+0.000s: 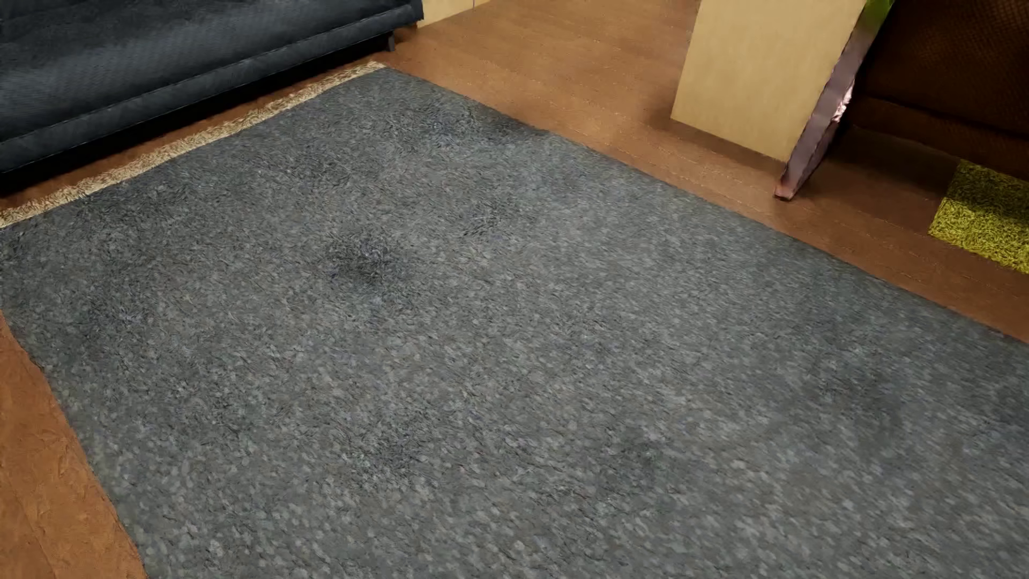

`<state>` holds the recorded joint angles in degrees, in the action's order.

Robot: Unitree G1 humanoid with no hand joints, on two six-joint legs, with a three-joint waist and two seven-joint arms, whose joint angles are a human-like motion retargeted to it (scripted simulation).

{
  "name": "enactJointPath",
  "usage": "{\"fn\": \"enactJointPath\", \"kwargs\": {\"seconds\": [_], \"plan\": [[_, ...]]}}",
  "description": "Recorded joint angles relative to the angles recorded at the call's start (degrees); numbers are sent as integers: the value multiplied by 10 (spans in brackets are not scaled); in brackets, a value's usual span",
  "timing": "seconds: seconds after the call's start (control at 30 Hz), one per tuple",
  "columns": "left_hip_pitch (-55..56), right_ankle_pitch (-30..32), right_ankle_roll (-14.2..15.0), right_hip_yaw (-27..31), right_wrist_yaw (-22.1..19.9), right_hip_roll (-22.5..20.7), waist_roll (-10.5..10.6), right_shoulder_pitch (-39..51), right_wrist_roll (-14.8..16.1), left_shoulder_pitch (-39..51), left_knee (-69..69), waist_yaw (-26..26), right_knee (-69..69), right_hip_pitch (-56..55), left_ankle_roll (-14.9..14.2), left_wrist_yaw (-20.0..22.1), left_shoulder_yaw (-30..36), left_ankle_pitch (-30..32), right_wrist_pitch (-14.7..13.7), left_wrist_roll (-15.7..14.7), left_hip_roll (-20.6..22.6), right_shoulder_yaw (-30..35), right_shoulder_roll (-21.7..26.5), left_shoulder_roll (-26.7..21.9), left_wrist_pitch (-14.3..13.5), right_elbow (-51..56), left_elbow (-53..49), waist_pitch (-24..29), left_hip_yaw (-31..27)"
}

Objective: Go around the plant

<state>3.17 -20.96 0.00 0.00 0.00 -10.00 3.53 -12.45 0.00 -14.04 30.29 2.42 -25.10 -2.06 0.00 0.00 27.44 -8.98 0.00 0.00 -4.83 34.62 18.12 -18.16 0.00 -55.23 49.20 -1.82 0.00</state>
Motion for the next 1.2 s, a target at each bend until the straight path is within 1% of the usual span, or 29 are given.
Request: {"fn": "enactJointPath", "kwargs": {"seconds": [0.03, 0.13, 0.2, 0.3, 0.33, 0.37, 0.4, 0.47, 0.5, 0.53, 0.6, 0.63, 0.73, 0.8, 0.83, 0.87, 0.9, 0.93, 0.97, 1.0, 1.03, 1.07, 1.1, 1.13, 1.17, 1.2], "plan": [[0, 8, 0, 0, 0, -3, 2, 7, 0, 9, -1, 0, 6, -2, 0, 0, 1, 1, 0, 0, 0, 9, 4, 0, 0, 7, -8, 1, 0], [-6, 41, 0, 0, 0, -7, 6, 18, 0, 27, -4, -4, 11, -15, 0, 0, -10, -2, 0, 0, -3, -5, 5, 9, 0, 30, -18, 0, 0], [-13, 43, 0, 0, 0, -6, 7, 24, 0, 33, -7, -11, 8, -15, 0, 0, -13, -5, 0, 0, -3, -8, 0, 13, 0, 42, -15, 1, 0], [-16, 62, 0, 0, 0, -13, 8, 24, 0, 28, -9, -7, 5, -21, 0, 0, -8, -29, 0, 0, -2, -6, -6, 10, 0, 55, -16, 4, 0], [-2, 72, 0, 0, 0, -11, 5, 27, 0, 27, -4, -15, 1, -27, 0, 0, -11, -36, 0, 0, 3, -5, -9, 8, 0, 55, -17, 8, 0], [8, 76, 0, 0, 0, -16, 5, 25, 0, 19, 12, -3, 0, -24, 0, 0, -11, -49, 0, 0, 3, 9, -7, 7, 0, 59, -14, 11, 0], [29, 69, 0, 0, 0, -17, 3, 23, 0, 10, 41, -2, 0, -17, 0, 0, -21, -66, 0, 0, 7, 8, -8, 7, 0, 58, -11, 17, 0], [88, 49, 0, 0, 0, -26, 12, 29, 0, 0, 158, 11, 1, 19, 0, 0, -11, -65, 0, 0, -6, 32, 8, 4, 0, 64, -2, 42, 0], [120, 38, 0, 0, 0, -22, 11, 25, 0, -5, 206, 21, 2, 32, 0, 0, -5, -69, 0, 0, -2, 29, 22, 5, 0, 98, -2, 51, 0], [149, 25, 0, 0, 0, -12, 4, 33, 0, -15, 234, 44, 6, 43, 0, 0, -3, -70, 0, 0, -2, 37, 26, 4, 0, 95, 1, 50, 0], [199, 0, 0, 0, 0, 0, -10, 49, 0, -30, 203, 70, 17, 75, 0, 0, -2, -49, 0, 0, 2, 31, 23, -3, 0, 93, 9, 56, 0], [230, -16, 0, 0, 0, 5, -16, 65, 0, -33, 182, 91, 17, 79, 0, 0, 2, -31, 0, 0, -4, 18, 17, -8, 0, 80, 18, 59, 0], [280, -78, 0, 0, 0, 8, -15, 87, 0, -43, 111, 104, 26, 154, 0, 0, 0, 19, 0, 0, -11, 11, 16, -8, 0, 80, 59, 71, 0], [298, -88, 0, 0, 0, 11, -16, 99, 0, -45, 89, 121, 29, 196, 0, 0, -5, 20, 0, 0, -14, 18, 16, -9, 0, 64, 78, 75, 0], [306, -76, 0, 0, 0, 13, -18, 99, 0, -44, 106, 138, 35, 211, 0, 0, -2, 14, 0, 0, -23, 28, 17, -10, 0, 57, 82, 72, 0], [315, -57, 0, 0, 0, 27, -24, 89, 0, -45, 129, 148, 25, 218, 0, 0, 2, 10, 0, 0, -10, 46, 23, -10, 0, 67, 87, 66, 0], [326, -20, 0, 0, 0, 42, -31, 80, 0, -47, 170, 161, 3, 212, 0, 0, 0, -9, 0, 0, -3, 25, 11, -10, 0, 44, 90, 60, 0], [308, 41, 0, 0, 0, 52, -40, 70, 0, -50, 196, 164, -33, 213, 0, 0, 5, -29, 0, 0, 4, 56, 12, -16, 0, 38, 85, 59, 0], [289, 135, 0, 0, 0, 59, -38, 52, 0, -41, 211, 159, -98, 190, 0, 0, 14, -50, 0, 0, 11, 56, 13, -11, 0, 39, 98, 55, 0], [265, 223, 0, 0, 0, 63, -33, 40, 0, -40, 214, 147, -205, 136, 0, 0, 11, -73, 0, 0, 13, 62, 14, -8, 0, 33, 96, 49, 0], [219, 269, 0, 0, 0, 77, -36, 32, 0, -33, 205, 132, -327, 82, 0, 0, 1, -92, 0, 0, 34, 64, 11, -7, 0, 32, 83, 68, 0], [181, 265, 0, 0, 0, 78, -35, 19, 0, -26, 188, 93, -437, 19, 0, 0, 1, -105, 0, 0, 50, 55, 14, -2, 0, 41, 70, 77, 0], [127, 254, 0, 0, 0, 68, -24, 12, 0, -19, 161, 64, -498, -34, 0, 0, 8, -111, 0, 0, 48, 65, 17, -5, 0, 34, 59, 83, 0], [81, 255, 0, 0, 0, 58, -14, -1, 0, -14, 130, 30, -502, -94, 0, 0, 5, -114, 0, 0, 44, 50, 13, -6, 0, 31, 38, 82, 0], [32, 279, 0, 0, 0, 53, -8, -13, 0, -6, 92, -12, -447, -141, 0, 0, 4, -110, 0, 0, 46, 24, 12, -6, 0, 38, 21, 87, 0], [-22, 311, 0, 0, 0, 45, 1, -28, 0, -2, 55, -44, -352, -172, 0, 0, -5, -104, 0, 0, 42, 19, 18, -7, 0, 51, 1, 90, 0]]}}
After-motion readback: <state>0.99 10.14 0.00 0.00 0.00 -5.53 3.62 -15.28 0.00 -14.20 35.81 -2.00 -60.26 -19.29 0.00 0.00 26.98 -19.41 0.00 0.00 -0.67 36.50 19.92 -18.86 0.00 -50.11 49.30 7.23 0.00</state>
